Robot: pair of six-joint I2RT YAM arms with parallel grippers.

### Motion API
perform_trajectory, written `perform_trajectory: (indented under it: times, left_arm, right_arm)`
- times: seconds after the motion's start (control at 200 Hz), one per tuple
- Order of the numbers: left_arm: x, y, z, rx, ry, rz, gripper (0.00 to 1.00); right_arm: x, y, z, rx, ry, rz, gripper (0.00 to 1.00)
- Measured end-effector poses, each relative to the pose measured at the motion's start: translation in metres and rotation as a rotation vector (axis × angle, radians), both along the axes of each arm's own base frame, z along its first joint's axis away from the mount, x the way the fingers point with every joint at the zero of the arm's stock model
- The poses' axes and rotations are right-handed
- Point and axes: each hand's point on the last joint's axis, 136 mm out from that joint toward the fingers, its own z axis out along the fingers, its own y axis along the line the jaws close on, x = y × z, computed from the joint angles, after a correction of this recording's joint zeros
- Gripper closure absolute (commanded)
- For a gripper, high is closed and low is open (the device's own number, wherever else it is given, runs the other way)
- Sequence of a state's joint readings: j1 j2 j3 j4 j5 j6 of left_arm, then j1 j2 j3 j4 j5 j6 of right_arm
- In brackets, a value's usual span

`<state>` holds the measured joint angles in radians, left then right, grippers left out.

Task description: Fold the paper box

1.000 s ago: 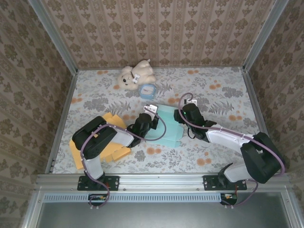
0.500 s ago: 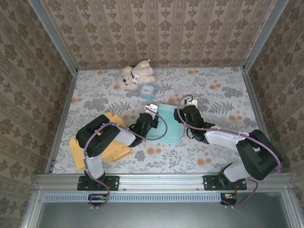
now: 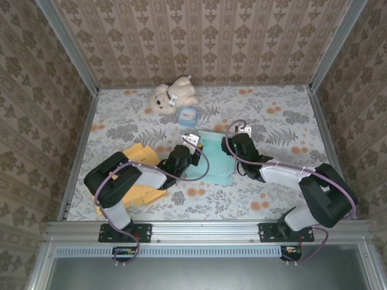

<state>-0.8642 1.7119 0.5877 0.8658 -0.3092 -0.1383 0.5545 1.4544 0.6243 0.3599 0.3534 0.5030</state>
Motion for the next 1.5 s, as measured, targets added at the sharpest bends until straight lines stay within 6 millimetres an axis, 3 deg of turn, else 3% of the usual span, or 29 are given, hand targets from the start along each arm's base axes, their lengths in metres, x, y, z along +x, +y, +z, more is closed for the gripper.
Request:
perform_trajectory:
  times: [0.15, 0.33, 0.61, 0.77, 0.985, 1.305, 1.5]
  left_arm:
    - [-0.005, 0.006, -0.007, 0.01, 0.037, -0.033, 0.67]
    - [0.008, 0.019, -0.018, -0.006, 0.099, -0.111, 0.63]
    - [0.012, 0.018, -0.046, -0.012, 0.17, -0.222, 0.62]
    - [0.02, 0.006, -0.048, -0.02, 0.159, -0.255, 0.63]
    - [0.024, -0.01, -0.045, -0.007, 0.126, -0.274, 0.72]
    - [0.049, -0.022, -0.047, 0.053, 0.066, -0.148, 0.79]
    - [0.062, -0.022, -0.048, 0.063, 0.041, -0.045, 1.0]
  right_arm:
    - [0.0, 0.0, 0.0, -0.003, 0.002, -0.002, 0.42]
    - [0.001, 0.0, 0.001, -0.01, 0.01, -0.001, 0.42]
    - [0.002, 0.0, 0.0, -0.018, 0.021, 0.0, 0.42]
    - [0.003, -0.001, 0.0, -0.012, 0.023, 0.003, 0.42]
    - [0.005, 0.0, 0.0, -0.007, 0.022, 0.01, 0.43]
    - [0.007, 0.002, -0.002, 0.009, 0.022, 0.021, 0.43]
    - [0.01, 0.007, -0.005, 0.032, 0.019, 0.032, 0.43]
